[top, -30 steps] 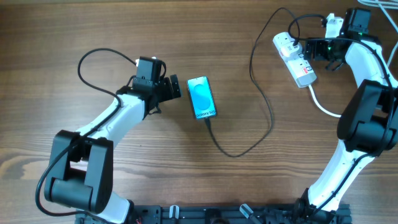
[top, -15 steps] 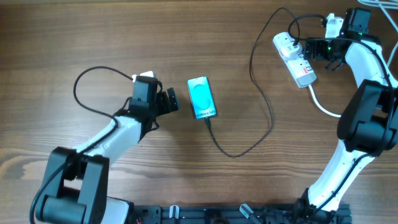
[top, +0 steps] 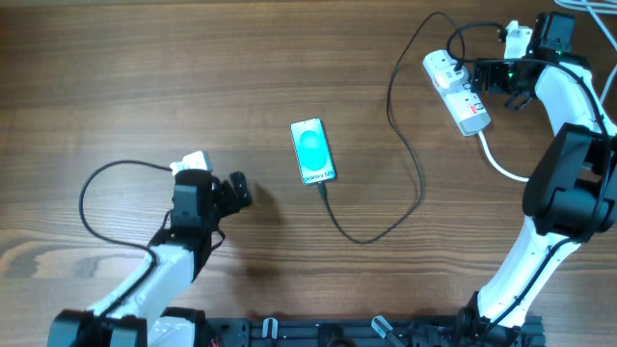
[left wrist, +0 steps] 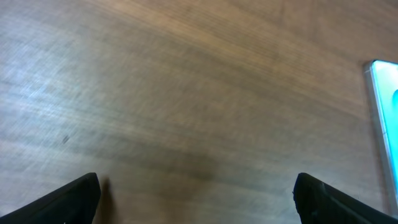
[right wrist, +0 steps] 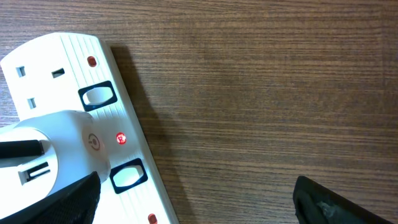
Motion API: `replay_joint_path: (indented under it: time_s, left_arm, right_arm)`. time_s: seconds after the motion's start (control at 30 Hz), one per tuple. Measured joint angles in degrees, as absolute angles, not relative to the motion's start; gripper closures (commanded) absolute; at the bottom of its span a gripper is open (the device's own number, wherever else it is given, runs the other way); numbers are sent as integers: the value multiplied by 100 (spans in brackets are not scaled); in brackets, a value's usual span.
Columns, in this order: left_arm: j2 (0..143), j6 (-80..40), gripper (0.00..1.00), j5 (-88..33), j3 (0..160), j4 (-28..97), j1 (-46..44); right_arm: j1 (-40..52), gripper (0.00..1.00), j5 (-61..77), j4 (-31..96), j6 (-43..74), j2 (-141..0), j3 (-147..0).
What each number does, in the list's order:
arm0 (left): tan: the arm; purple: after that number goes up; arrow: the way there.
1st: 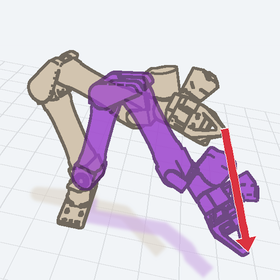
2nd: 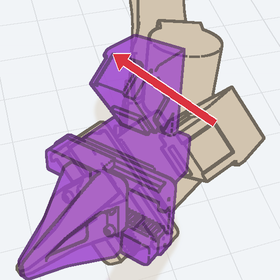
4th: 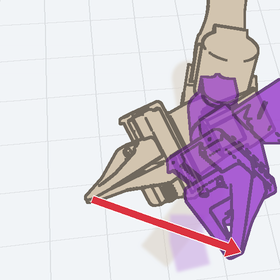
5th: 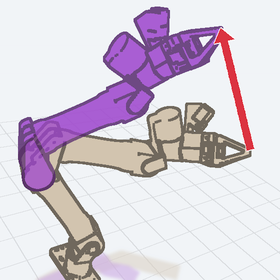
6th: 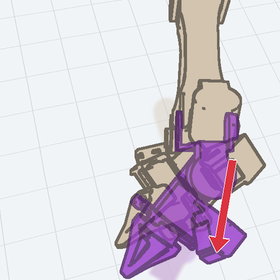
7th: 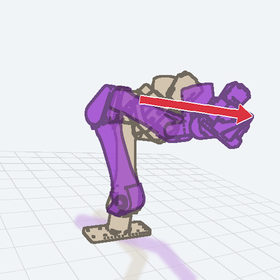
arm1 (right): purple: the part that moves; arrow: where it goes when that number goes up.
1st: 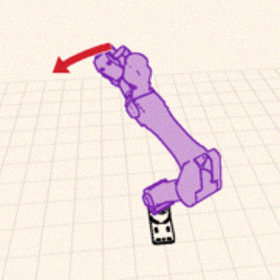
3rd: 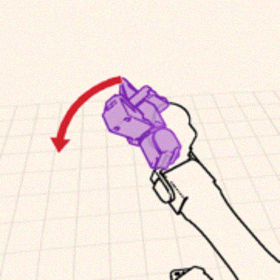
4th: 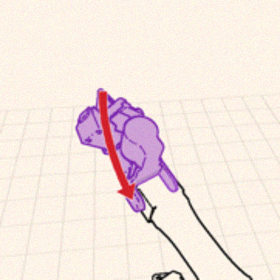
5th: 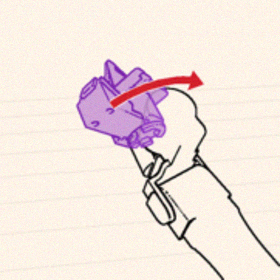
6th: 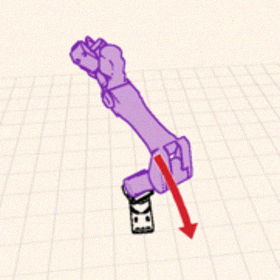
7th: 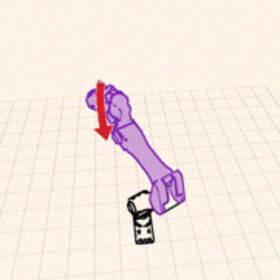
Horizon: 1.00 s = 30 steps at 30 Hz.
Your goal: Plug charger to phone and switch on socket
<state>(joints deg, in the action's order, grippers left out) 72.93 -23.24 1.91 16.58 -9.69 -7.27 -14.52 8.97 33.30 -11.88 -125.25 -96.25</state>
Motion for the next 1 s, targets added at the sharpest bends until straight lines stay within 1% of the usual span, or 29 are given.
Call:
replay_joint_path:
  time_s: [0.47, 0.63, 0.77, 1.0]
  left_arm:
    - [5677, -2453, 0, 235, 355, -1184, -246]
    - [4888, -2475, 0, 320, 200, -541, -244]
    - [3977, -2473, 0, 493, 113, 338, -239]
    - [2462, -2408, 0, 576, 58, 386, -207]
  right_arm:
    - [-1450, 0, 899, 3328, -1188, -12525, -9625]
    - [-1450, 0, 897, 3321, -1188, -12525, -9625]
    - [-1452, 0, 899, 3321, -1188, -12525, -9625]
    - [-1450, 0, 897, 3315, -1188, -12525, -9625]
